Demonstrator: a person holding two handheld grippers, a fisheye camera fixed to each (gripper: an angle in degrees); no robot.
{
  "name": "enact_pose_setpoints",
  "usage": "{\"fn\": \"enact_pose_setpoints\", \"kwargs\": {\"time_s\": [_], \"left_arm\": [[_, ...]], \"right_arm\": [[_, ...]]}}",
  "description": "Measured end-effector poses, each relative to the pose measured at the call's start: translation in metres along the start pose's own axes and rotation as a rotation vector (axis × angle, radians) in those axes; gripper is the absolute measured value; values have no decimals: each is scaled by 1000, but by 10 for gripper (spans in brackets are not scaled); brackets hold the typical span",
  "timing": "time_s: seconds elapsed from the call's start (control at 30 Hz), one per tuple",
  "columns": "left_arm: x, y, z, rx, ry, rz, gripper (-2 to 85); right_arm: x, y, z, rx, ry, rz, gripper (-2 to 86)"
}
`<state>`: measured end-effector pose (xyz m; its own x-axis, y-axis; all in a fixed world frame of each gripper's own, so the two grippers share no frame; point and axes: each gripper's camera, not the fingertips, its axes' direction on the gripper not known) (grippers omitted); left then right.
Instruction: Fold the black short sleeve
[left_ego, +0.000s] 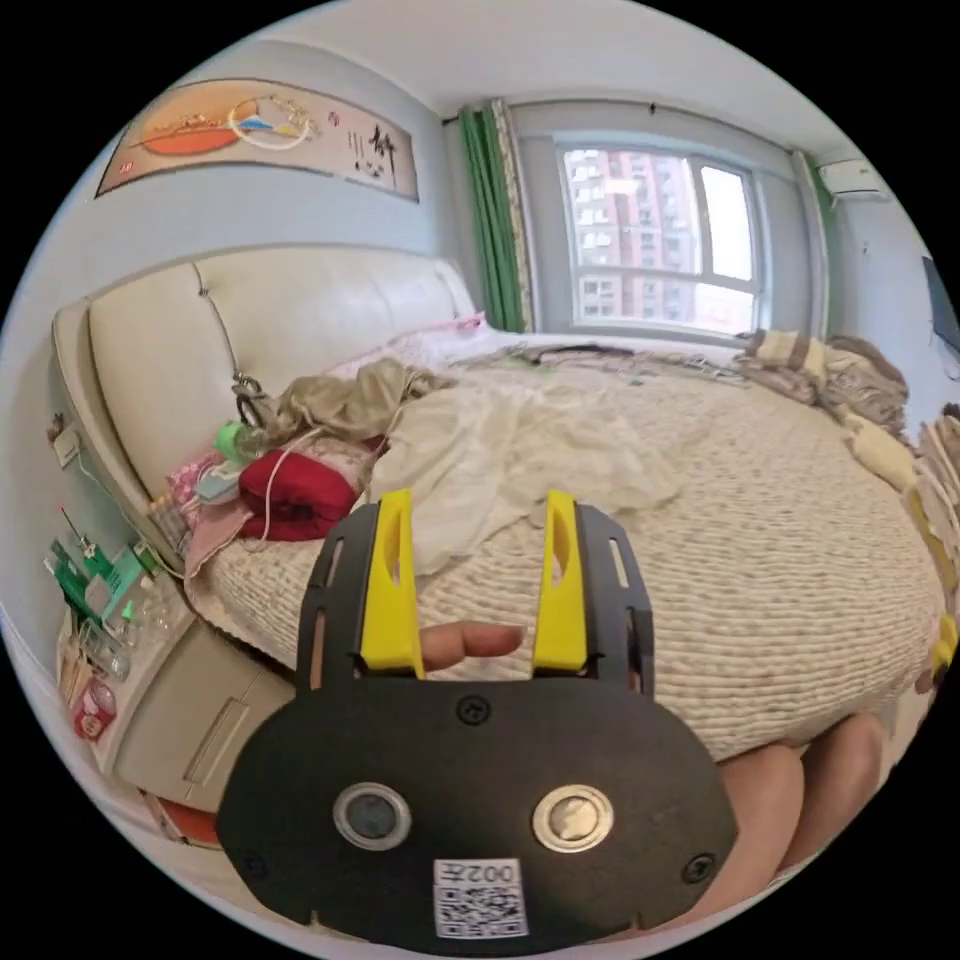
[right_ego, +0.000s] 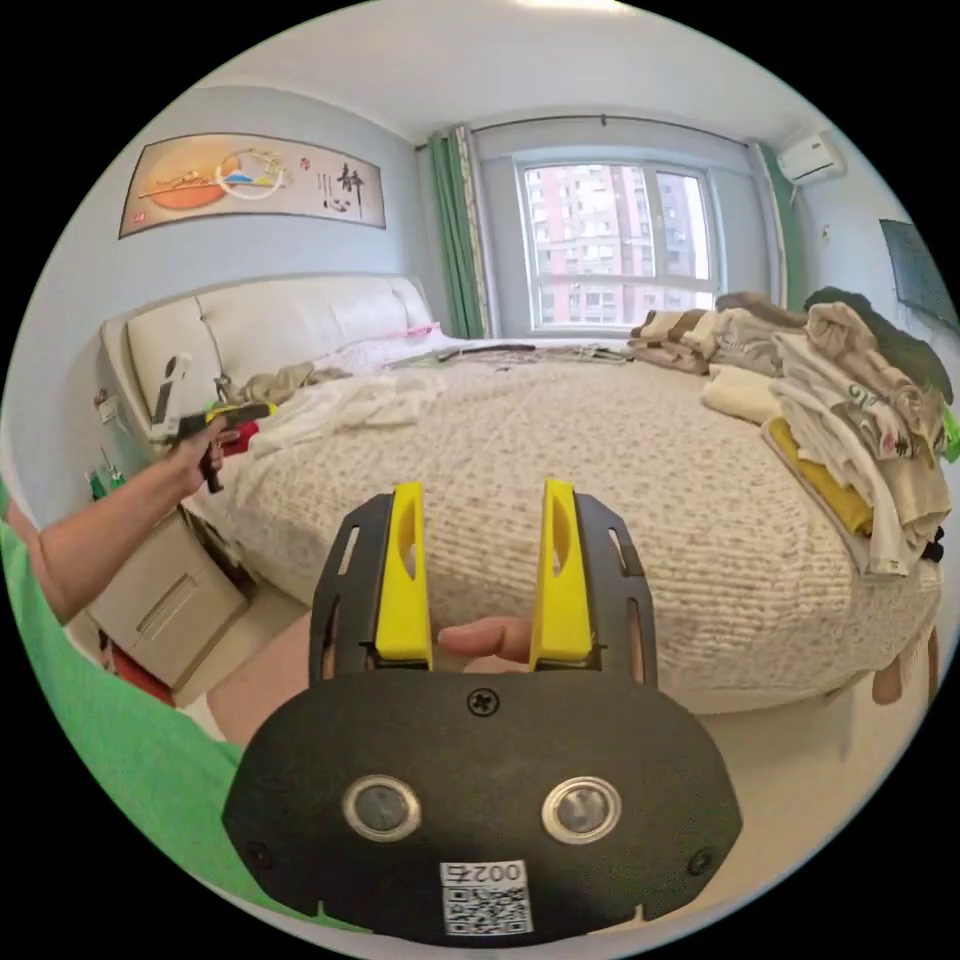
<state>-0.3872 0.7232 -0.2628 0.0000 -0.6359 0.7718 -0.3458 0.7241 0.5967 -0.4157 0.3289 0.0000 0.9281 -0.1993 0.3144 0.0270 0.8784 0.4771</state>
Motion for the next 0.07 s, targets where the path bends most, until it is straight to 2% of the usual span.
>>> {"fn": "enact_pose_setpoints", "kwargs": {"time_s": [0.07], "left_arm": [[-28,-8,55,-161,-38,-88,127]], "right_arm": [[0,12,-4,-47,57,-21,159]]}}
